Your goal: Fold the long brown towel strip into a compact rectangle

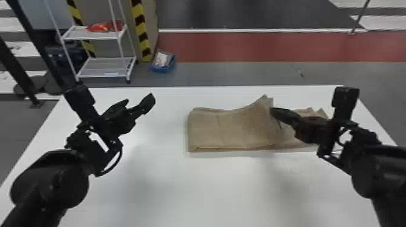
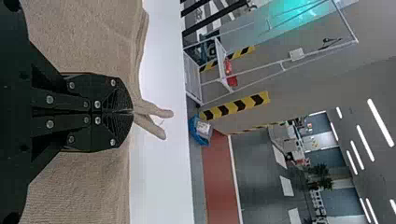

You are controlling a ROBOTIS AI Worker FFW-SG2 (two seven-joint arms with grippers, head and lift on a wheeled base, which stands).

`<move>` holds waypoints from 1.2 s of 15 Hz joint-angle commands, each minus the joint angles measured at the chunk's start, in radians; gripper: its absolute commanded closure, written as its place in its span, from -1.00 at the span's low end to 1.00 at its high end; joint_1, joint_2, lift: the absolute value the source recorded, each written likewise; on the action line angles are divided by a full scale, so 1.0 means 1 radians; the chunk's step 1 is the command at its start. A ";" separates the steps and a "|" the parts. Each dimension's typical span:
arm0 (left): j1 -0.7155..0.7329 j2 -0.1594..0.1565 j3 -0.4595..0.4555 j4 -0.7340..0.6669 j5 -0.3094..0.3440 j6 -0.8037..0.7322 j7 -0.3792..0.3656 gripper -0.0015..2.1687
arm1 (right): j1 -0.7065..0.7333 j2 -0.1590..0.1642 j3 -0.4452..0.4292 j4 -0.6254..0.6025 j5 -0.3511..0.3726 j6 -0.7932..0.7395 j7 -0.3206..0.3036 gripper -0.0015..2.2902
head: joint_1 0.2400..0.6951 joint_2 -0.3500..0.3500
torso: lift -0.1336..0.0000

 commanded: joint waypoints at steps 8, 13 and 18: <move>0.015 0.000 0.010 -0.006 0.000 0.001 -0.003 -0.92 | -0.028 -0.081 -0.073 0.156 0.004 -0.055 -0.018 0.00 | 1.00 -0.16 | -0.92; 0.021 0.002 0.014 -0.009 0.000 0.010 -0.001 -0.92 | 0.020 -0.101 -0.131 -0.011 -0.091 0.013 -0.011 0.01 | 1.00 -0.15 | -0.92; 0.023 0.008 0.014 -0.007 -0.002 0.010 -0.001 -0.92 | -0.034 -0.149 -0.171 0.115 -0.075 0.037 -0.011 0.00 | 0.93 -0.26 | -0.92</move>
